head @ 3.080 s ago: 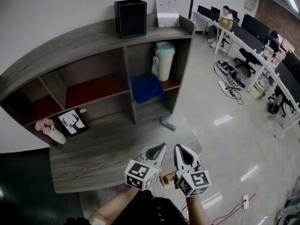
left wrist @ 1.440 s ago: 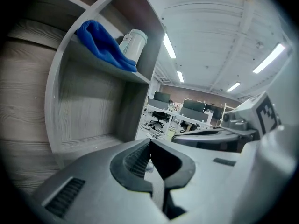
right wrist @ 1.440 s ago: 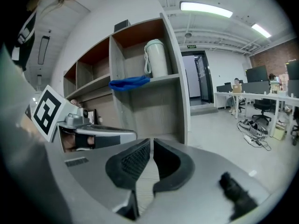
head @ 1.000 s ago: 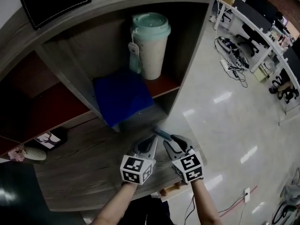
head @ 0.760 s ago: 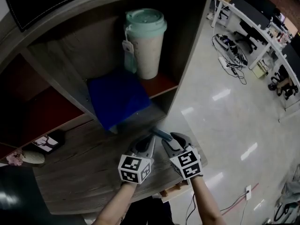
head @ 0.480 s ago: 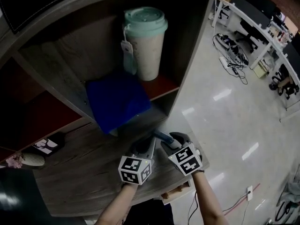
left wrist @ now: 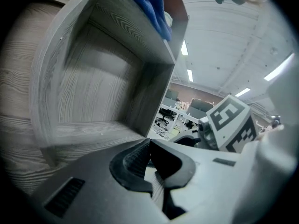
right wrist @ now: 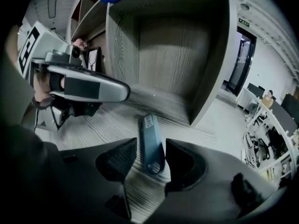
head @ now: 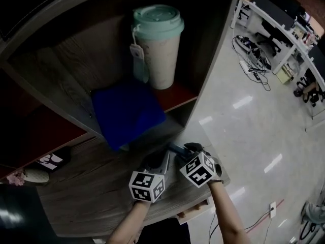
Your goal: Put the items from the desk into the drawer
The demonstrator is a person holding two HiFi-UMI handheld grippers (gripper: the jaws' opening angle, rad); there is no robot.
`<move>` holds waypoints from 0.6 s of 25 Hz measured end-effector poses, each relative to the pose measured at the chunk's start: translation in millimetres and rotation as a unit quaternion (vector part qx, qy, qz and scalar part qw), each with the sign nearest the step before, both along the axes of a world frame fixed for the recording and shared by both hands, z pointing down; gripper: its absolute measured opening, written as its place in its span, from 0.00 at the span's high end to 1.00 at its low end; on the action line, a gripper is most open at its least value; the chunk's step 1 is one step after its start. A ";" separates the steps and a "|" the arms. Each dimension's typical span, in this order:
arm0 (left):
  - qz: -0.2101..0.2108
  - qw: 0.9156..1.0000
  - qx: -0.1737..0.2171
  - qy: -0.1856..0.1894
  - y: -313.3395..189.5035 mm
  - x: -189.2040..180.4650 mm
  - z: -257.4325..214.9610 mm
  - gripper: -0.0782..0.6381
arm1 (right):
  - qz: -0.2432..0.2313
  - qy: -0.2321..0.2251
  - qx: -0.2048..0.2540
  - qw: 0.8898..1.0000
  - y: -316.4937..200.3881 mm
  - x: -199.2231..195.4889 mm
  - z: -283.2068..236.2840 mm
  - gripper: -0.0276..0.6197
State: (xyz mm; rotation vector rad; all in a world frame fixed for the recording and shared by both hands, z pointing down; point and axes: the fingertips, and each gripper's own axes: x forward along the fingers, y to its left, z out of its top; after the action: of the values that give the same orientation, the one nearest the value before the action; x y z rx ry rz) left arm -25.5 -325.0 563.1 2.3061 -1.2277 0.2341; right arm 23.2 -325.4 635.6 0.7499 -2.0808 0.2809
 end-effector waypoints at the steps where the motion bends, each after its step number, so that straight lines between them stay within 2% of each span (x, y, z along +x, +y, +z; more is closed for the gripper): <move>1: 0.002 1.000 -0.001 0.000 0.1 0.2 0.2 0.88 | 0.000 0.001 -0.007 1.000 0.7 -0.3 2.6 0.66; 5: 0.005 1.000 -0.003 -0.004 2.5 -0.8 0.4 0.88 | 0.007 -0.015 -0.034 0.999 5.0 -2.5 5.8 0.72; 15: 0.011 1.000 -0.006 -0.012 13.2 0.8 0.7 0.88 | 0.012 0.014 -0.017 1.000 6.7 -4.4 4.1 0.74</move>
State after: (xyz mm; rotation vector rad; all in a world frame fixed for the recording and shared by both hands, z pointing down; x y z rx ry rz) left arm -24.7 -311.8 563.8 2.3133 -1.2095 0.2780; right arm 18.7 -318.7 639.7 0.7544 -2.0369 0.3174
